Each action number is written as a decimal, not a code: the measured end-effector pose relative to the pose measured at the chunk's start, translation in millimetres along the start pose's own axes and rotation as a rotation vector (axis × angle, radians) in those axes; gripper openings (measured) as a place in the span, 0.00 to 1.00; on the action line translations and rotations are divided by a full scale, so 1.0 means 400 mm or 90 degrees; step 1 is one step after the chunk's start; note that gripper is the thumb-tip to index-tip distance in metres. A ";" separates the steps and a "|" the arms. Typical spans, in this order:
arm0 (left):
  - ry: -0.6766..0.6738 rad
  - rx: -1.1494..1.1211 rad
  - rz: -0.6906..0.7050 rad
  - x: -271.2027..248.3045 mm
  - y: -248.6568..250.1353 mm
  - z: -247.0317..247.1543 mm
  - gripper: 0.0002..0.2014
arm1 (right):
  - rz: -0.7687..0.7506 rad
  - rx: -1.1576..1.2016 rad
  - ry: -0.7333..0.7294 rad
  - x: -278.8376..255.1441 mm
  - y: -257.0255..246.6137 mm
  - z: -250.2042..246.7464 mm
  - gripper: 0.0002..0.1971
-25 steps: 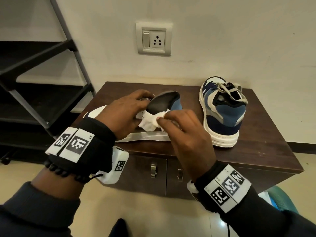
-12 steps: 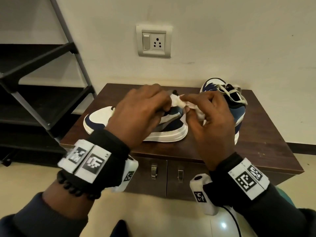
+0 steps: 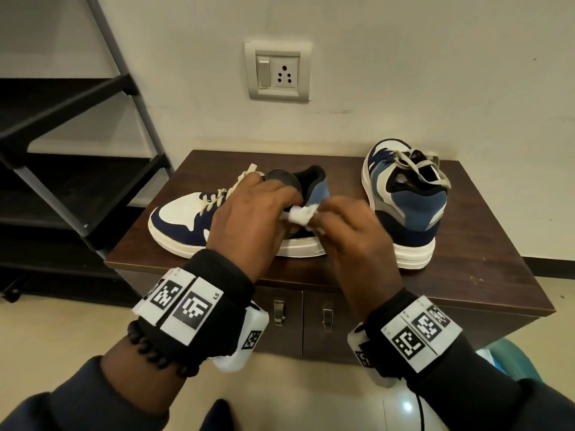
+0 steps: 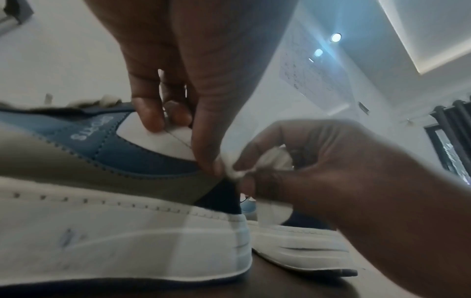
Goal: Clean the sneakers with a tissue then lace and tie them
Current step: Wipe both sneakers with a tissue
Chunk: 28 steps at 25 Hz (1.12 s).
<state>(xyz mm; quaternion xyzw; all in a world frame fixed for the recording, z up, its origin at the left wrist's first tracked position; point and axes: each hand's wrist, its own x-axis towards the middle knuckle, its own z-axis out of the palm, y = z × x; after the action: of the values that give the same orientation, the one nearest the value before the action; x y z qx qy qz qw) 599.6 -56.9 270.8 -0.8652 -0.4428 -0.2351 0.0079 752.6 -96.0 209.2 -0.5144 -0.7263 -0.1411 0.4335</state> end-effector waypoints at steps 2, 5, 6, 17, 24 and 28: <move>-0.009 0.004 -0.011 -0.003 -0.003 -0.003 0.11 | -0.035 -0.035 -0.047 -0.023 -0.002 -0.004 0.09; -0.009 0.011 -0.009 -0.001 -0.005 0.000 0.09 | -0.031 -0.036 -0.006 0.004 -0.016 -0.035 0.12; -0.011 0.002 -0.007 0.002 -0.009 0.000 0.08 | -0.005 -0.026 0.021 0.023 -0.023 -0.043 0.13; -0.088 -0.007 0.026 0.009 -0.037 -0.023 0.13 | -0.087 -0.051 -0.107 -0.048 -0.013 -0.014 0.12; -0.129 0.003 0.022 -0.004 -0.055 -0.050 0.19 | -0.177 -0.087 -0.084 -0.046 -0.006 0.011 0.15; -0.142 0.001 0.011 -0.001 -0.065 -0.046 0.21 | -0.140 -0.066 -0.093 -0.052 -0.005 -0.007 0.14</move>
<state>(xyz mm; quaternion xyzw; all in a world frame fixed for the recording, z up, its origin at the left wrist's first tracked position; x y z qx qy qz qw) 572.1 -45.5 281.9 -0.8898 -0.4336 -0.1369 -0.0389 754.4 -111.8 195.3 -0.4626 -0.7995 -0.1873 0.3343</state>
